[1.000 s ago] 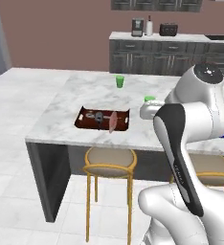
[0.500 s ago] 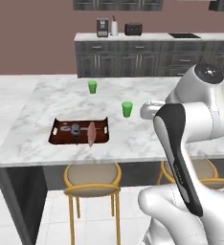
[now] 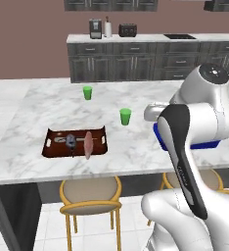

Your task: Gather the sweet potato and garlic from the fridge and place them on a tray on the dining counter. Then gather the fish and steak from the fridge and place them on the other tray.

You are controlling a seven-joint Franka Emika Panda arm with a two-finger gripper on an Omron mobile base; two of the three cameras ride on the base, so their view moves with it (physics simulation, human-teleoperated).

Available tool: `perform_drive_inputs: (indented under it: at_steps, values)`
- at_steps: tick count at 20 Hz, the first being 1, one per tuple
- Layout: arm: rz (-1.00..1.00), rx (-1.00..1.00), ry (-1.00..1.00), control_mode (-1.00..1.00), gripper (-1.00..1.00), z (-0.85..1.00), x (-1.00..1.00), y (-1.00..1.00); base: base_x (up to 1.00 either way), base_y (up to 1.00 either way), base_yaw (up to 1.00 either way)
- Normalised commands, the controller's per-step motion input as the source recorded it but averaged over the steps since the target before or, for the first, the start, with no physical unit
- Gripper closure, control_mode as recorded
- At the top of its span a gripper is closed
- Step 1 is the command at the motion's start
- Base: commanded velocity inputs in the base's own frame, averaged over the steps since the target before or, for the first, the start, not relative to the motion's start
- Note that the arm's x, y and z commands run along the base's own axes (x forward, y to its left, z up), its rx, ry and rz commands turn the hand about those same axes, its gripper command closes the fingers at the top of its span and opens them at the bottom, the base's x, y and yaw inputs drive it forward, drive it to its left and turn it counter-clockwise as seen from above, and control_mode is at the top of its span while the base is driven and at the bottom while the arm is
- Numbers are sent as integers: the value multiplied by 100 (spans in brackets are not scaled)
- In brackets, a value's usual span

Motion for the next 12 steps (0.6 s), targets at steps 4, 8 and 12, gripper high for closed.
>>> perform_drive_inputs:
  at_steps: [4,8,12]
  values:
    - [0,0,0,100,100,0,0,0,46,-27,-7]
    - [0,4,23,-100,100,-15,77,-15,0,0,0]
    - [-5,9,18,-100,100,-20,91,-56,0,0,0]
